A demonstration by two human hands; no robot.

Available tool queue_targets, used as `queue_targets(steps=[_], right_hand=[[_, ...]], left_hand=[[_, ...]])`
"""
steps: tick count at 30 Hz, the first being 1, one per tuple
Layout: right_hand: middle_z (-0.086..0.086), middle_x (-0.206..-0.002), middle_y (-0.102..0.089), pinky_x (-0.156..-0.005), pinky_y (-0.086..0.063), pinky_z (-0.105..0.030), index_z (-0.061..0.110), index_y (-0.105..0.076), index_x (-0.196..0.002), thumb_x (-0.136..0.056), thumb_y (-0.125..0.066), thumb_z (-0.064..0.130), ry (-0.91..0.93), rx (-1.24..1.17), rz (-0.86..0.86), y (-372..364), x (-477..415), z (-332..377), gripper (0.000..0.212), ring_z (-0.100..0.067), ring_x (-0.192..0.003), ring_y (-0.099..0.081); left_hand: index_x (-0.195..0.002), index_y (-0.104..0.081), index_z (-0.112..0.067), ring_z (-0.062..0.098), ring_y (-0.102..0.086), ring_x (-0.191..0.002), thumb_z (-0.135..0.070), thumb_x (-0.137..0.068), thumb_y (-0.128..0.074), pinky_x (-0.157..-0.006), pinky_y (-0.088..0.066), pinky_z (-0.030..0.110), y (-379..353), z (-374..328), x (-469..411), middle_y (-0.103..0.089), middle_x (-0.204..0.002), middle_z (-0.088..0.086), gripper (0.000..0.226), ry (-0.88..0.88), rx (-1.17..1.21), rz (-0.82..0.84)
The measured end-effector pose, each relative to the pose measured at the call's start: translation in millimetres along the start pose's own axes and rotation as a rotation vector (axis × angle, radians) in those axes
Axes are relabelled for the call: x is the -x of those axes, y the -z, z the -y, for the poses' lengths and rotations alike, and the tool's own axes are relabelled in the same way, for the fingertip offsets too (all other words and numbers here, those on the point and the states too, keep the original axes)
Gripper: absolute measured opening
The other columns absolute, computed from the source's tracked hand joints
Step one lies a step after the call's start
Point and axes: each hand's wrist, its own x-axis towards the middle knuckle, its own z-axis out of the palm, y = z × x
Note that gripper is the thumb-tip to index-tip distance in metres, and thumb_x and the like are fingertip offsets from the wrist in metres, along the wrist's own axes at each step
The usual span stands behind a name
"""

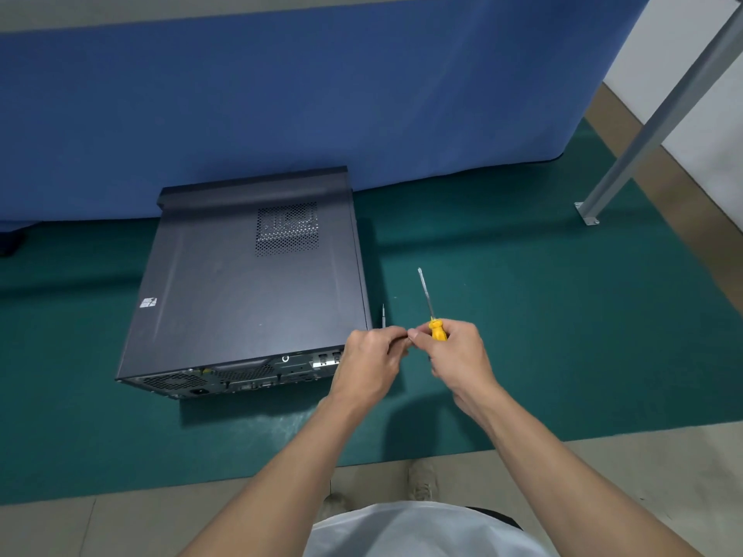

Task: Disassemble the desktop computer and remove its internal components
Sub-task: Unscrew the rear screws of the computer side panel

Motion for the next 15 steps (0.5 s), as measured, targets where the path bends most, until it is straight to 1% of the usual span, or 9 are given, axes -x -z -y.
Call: queue_targets(steps=[2,4,5,7,9,10,12,14,15], right_hand=[[0.011,-0.048,-0.052,-0.054,-0.037,-0.03,0.017,-0.068,-0.07,-0.083,-0.072,0.025,-0.03,-0.019,0.052,1.9,-10.7,-0.8,0.016,-0.013,-0.052,-0.043],[0.014,-0.044,-0.049,-0.053,-0.036,-0.029,0.019,-0.068,-0.069,-0.084,-0.072,0.025,-0.032,0.012,0.067,3.6,-24.3,-0.6,0.017,-0.012,-0.051,-0.042],[0.014,-0.044,-0.049,-0.053,-0.036,-0.027,0.02,-0.067,-0.067,-0.083,-0.072,0.025,-0.023,0.035,0.046,4.1,-33.0,-0.2,0.018,-0.012,-0.051,-0.043],[0.012,-0.048,-0.052,-0.052,-0.036,-0.026,0.02,-0.065,-0.066,-0.083,-0.071,0.027,0.014,0.104,-0.017,5.5,-55.5,0.3,0.019,-0.014,-0.054,-0.046],[0.004,-0.057,-0.056,-0.056,-0.038,-0.027,0.016,-0.066,-0.071,-0.086,-0.067,0.027,0.056,0.229,-0.045,5.9,-82.0,0.8,0.019,-0.022,-0.063,-0.049],[0.0,-0.061,-0.056,-0.059,-0.038,-0.028,0.014,-0.064,-0.072,-0.088,-0.066,0.027,0.08,0.308,-0.046,5.5,-96.1,0.2,0.02,-0.025,-0.068,-0.05],[-0.005,-0.065,-0.056,-0.062,-0.038,-0.03,0.012,-0.056,-0.068,-0.09,-0.063,0.025,0.129,0.452,-0.034,4.5,-124.8,-2.0,0.026,-0.031,-0.073,-0.051],[-0.011,-0.074,-0.059,-0.063,-0.043,-0.034,0.014,-0.049,-0.066,-0.091,-0.06,0.023,0.172,0.571,-0.009,1.8,-153.7,-4.3,0.029,-0.036,-0.076,-0.054],[-0.014,-0.08,-0.061,-0.065,-0.046,-0.036,0.015,-0.048,-0.068,-0.092,-0.059,0.022,0.194,0.626,0.003,-0.1,-167.5,-4.8,0.027,-0.037,-0.077,-0.056]], left_hand=[[-0.095,-0.073,-0.006,0.027,-0.066,-0.076,-0.014,-0.095,-0.06,-0.073,-0.051,0.041,-1.6,2.7,-8.0,-0.073,-0.082,0.009,0.016,-0.007,-0.002,0.023],[-0.094,-0.072,-0.005,0.028,-0.063,-0.073,-0.016,-0.094,-0.062,-0.071,-0.05,0.042,-3.2,4.0,-17.7,-0.071,-0.08,0.01,0.015,-0.026,-0.024,0.026],[-0.096,-0.071,-0.005,0.027,-0.063,-0.075,-0.017,-0.093,-0.064,-0.072,-0.051,0.041,-3.0,4.6,-23.7,-0.071,-0.083,0.01,0.014,-0.038,-0.043,-0.008],[-0.105,-0.071,-0.004,0.028,-0.065,-0.088,-0.018,-0.091,-0.066,-0.082,-0.052,0.038,-1.4,10.1,-38.4,-0.071,-0.099,0.01,0.02,-0.051,-0.138,-0.149],[-0.116,-0.066,-0.005,0.029,-0.059,-0.107,-0.024,-0.094,-0.061,-0.09,-0.046,0.039,4.1,20.9,-55.6,-0.065,-0.12,0.009,0.029,-0.008,-0.316,-0.278],[-0.123,-0.062,-0.007,0.028,-0.054,-0.116,-0.03,-0.096,-0.056,-0.094,-0.041,0.04,7.9,27.7,-63.6,-0.059,-0.131,0.008,0.035,0.062,-0.414,-0.291],[-0.138,-0.047,-0.011,0.025,-0.039,-0.132,-0.041,-0.1,-0.041,-0.103,-0.031,0.041,12.8,42.7,-75.8,-0.041,-0.15,0.006,0.049,0.228,-0.555,-0.256],[-0.148,-0.032,-0.012,0.022,-0.025,-0.142,-0.047,-0.101,-0.029,-0.112,-0.02,0.04,12.6,53.5,-82.5,-0.027,-0.158,0.005,0.059,0.325,-0.6,-0.221],[-0.15,-0.029,-0.012,0.021,-0.022,-0.144,-0.048,-0.101,-0.026,-0.113,-0.018,0.04,11.0,55.9,-84.4,-0.023,-0.159,0.005,0.061,0.341,-0.615,-0.214]])
